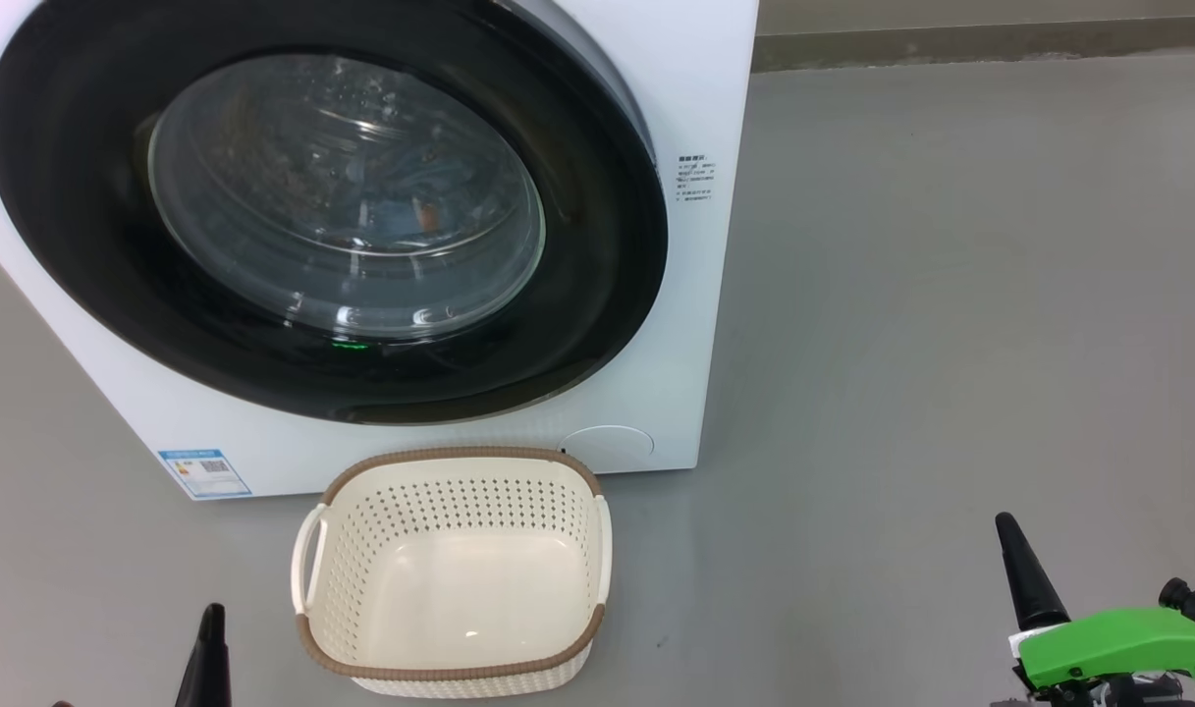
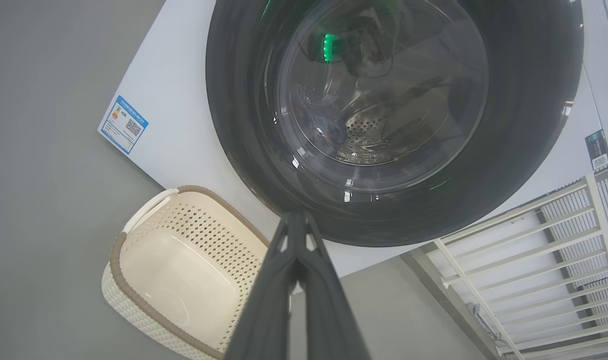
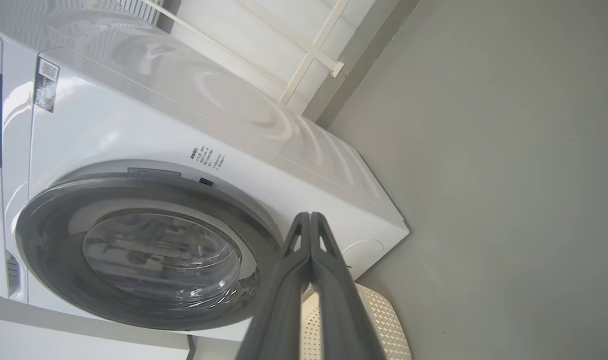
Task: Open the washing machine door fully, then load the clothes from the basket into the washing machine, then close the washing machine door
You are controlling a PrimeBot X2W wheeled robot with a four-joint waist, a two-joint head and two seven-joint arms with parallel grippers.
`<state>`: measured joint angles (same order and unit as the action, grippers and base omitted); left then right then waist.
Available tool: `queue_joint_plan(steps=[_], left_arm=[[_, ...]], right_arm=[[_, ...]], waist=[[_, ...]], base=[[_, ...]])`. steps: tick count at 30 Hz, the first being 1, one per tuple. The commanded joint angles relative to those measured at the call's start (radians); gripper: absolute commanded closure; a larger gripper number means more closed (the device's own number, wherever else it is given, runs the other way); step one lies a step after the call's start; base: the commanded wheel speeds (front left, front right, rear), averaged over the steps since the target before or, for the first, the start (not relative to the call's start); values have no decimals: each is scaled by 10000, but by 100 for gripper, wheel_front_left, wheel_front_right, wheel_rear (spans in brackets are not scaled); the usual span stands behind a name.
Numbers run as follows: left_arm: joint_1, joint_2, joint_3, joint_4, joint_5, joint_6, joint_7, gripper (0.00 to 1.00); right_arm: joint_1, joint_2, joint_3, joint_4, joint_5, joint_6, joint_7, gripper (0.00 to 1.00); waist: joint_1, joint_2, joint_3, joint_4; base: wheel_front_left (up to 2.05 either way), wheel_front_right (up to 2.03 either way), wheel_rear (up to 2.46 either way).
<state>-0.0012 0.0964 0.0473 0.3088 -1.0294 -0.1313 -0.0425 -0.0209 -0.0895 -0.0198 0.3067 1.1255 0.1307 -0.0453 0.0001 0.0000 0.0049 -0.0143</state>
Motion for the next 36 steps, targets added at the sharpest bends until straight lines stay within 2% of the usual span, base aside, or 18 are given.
queue_joint_plan(steps=[1,36], left_arm=[[-455,79,262,-324,-246,3,48,100],[-871,-288,538,-538,-4009,5,1074,100]], right_arm=[[-528,-71,13,-311,232,1,49,100],[-758,221,-609,-522,3374,0,1072,100]], waist=[[0,0,0,2],[0,0,-12,98]], base=[[0,0,0],[0,0,0]])
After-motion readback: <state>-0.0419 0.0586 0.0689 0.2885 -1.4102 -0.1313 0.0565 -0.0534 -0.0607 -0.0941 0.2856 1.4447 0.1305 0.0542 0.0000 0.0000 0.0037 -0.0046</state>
